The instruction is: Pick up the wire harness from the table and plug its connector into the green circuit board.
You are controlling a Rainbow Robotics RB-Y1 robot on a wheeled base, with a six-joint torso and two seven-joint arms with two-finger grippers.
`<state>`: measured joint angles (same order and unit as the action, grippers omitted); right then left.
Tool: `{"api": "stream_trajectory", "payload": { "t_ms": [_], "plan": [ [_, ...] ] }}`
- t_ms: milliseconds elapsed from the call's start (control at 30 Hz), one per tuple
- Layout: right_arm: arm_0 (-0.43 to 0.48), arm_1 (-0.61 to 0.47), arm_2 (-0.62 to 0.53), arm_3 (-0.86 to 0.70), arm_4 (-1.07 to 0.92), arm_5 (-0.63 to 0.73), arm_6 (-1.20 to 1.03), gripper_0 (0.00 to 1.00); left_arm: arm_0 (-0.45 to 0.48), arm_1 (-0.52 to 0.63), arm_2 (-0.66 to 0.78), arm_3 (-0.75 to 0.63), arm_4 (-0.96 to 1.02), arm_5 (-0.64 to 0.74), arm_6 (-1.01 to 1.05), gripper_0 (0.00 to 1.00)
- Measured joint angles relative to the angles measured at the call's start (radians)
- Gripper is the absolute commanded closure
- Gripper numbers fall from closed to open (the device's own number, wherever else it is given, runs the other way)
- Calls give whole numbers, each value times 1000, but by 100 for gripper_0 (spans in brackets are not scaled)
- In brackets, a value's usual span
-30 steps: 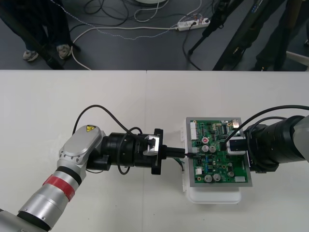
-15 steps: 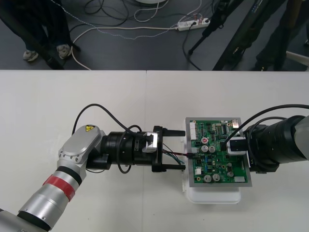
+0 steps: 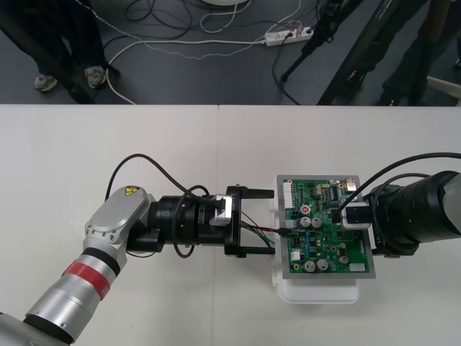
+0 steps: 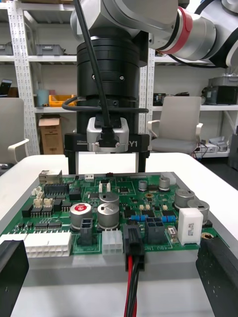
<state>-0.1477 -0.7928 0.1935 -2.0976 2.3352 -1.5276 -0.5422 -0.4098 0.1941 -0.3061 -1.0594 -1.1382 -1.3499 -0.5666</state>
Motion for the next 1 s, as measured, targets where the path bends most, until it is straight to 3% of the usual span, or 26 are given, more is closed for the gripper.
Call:
{"api": "stream_trajectory", "payload": {
  "t_ms": [500,800,1000],
  "plan": [
    [0,-54,-41,3,-29,18,46,0,0,129,2,0,4,-3,0,0],
    [0,-199,-64,74,-209,112,132,0,6,232,49,0,4,-58,0,0],
    [-1,-240,-116,155,-346,125,272,0,25,294,98,0,1,-111,0,0]
  ]
}}
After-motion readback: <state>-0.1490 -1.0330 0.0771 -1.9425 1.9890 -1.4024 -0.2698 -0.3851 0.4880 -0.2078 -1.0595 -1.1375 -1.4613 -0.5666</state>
